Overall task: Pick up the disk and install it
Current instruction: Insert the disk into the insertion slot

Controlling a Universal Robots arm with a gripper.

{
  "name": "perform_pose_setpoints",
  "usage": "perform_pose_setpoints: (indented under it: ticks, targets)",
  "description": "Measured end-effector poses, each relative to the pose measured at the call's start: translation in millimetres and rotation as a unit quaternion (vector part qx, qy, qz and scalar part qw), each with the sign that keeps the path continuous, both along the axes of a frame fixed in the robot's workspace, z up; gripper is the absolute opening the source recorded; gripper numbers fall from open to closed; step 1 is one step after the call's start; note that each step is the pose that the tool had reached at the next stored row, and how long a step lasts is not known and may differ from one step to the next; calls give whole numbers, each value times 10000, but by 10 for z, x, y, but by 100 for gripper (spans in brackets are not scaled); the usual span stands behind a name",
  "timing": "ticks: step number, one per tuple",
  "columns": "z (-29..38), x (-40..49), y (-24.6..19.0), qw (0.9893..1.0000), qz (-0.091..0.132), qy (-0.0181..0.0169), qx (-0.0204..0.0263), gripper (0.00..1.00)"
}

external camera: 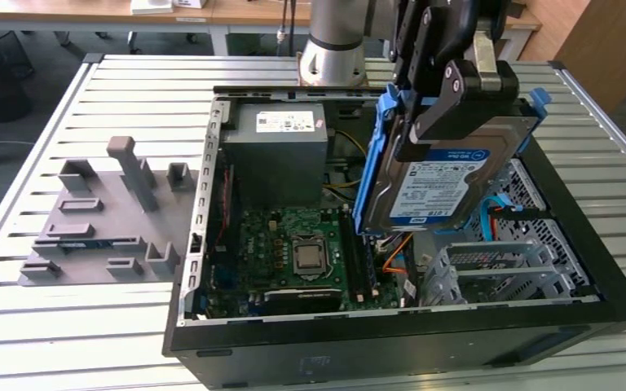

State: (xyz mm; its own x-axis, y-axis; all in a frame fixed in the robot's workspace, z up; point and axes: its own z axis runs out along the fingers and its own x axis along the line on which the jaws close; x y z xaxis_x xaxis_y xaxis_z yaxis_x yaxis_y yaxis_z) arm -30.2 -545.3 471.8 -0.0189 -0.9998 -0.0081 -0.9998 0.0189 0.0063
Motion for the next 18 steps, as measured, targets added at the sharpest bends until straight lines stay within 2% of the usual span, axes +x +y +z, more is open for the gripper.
perform_pose_setpoints:
  ticks: [8,13,18]
  targets:
    - [-9,77,-20,10000,0,0,-7,36]
    - [-30,115,-113,10000,0,0,-8,36]
    - [-55,277,-130,10000,0,3,-8,36]
